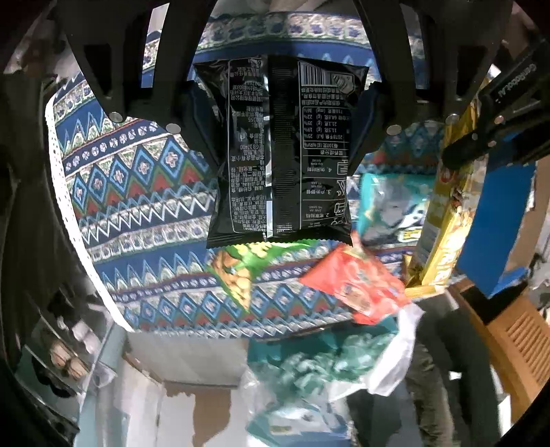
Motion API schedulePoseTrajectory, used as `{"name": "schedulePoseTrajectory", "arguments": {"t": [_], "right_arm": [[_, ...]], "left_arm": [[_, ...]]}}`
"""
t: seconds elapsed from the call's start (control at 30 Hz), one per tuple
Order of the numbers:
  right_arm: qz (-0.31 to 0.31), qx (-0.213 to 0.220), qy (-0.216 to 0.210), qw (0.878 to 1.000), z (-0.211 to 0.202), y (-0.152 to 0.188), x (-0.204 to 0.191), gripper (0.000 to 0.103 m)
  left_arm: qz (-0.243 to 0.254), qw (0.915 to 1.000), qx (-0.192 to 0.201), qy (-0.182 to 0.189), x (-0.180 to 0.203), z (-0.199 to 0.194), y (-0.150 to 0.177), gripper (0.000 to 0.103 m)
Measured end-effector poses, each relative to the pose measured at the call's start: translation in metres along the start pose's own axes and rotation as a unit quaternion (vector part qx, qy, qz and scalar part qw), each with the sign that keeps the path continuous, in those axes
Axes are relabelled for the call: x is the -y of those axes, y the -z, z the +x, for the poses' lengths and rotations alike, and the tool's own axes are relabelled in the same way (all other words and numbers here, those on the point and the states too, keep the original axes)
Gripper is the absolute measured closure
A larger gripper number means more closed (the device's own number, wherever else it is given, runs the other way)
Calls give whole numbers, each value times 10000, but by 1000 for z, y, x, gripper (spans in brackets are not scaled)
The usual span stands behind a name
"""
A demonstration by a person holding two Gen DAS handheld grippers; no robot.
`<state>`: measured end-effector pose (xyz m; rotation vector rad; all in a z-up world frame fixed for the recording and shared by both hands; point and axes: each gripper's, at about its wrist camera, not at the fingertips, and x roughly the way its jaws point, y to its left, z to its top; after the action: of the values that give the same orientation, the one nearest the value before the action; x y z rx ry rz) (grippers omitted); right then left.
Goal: Organize snacks
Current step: 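Carry the black bag and yellow stick pack over the cardboard box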
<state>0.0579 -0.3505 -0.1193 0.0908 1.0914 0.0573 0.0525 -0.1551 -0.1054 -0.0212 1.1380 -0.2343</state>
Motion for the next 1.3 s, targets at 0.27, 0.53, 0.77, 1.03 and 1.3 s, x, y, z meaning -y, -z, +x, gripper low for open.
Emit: {"name": "schedulePoseTrajectory", "arguments": {"t": [0.27, 0.53, 0.77, 1.03, 1.3], "right_arm": [[-280, 167, -227, 9992, -20, -8, -34, 36], [-520, 256, -571, 9967, -29, -19, -76, 36], [-674, 323, -781, 9941, -35, -31, -111, 36], [-966, 339, -974, 9900, -36, -42, -161, 36], [-1209, 301, -1312, 9835, -34, -47, -210, 36]], "left_arm": [[-187, 9996, 190, 26, -23, -32, 2, 72], [-412, 9986, 334, -41, -53, -54, 4, 72], [-655, 9962, 549, -154, -87, -73, 6, 72], [-924, 9920, 805, -297, -126, -96, 8, 72], [-1301, 9866, 891, -414, -167, -108, 10, 72]]}}
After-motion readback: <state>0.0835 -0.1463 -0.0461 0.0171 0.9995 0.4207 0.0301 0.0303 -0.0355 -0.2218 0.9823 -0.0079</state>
